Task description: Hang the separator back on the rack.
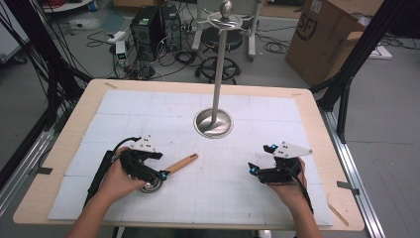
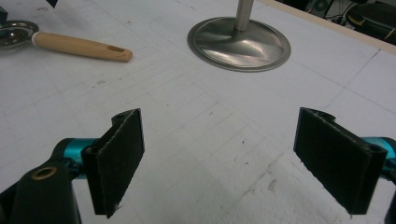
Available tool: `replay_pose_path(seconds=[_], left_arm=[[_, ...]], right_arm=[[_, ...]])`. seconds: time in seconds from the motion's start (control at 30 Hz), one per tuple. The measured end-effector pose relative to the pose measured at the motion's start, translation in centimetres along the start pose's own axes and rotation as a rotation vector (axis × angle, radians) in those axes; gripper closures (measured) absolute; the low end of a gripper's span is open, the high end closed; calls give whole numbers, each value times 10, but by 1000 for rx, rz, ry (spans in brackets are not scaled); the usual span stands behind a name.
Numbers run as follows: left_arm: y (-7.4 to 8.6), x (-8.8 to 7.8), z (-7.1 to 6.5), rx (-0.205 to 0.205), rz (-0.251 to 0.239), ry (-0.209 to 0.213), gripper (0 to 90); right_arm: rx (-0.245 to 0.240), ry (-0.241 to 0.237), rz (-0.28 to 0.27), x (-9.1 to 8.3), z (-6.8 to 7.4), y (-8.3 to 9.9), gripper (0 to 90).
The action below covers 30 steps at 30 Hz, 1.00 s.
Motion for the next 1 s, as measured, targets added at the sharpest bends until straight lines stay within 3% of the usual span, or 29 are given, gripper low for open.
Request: replay_pose_path(seconds=[0.1, 0.5, 0.77, 0.87, 1.0], left_arm=[[2, 2, 0, -9, 7, 3, 308], [12, 14, -4, 9, 84, 27, 532], [14, 19, -3, 5, 127, 0, 640], [17, 21, -3, 28, 171, -14, 646], [16, 23, -3, 26, 187, -26, 651]], right_arm=[[-1, 2, -1, -1, -1, 0, 149], [-7, -3, 4, 1, 0, 1, 149], [-12, -5, 9, 3, 1, 1, 149], [-9, -7, 9, 2, 1, 1, 149], [-10, -4, 11, 3, 1, 1, 149]])
Point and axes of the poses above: each handheld gripper's, and its own axes: x roughly forward along the jaws, y roughly out of its underside, z roughly to its left, the point moved 10 cm from there along x, roughly forward along the jaws, and after that the axes turned 1 degree about -z, right-handed, at the moved point
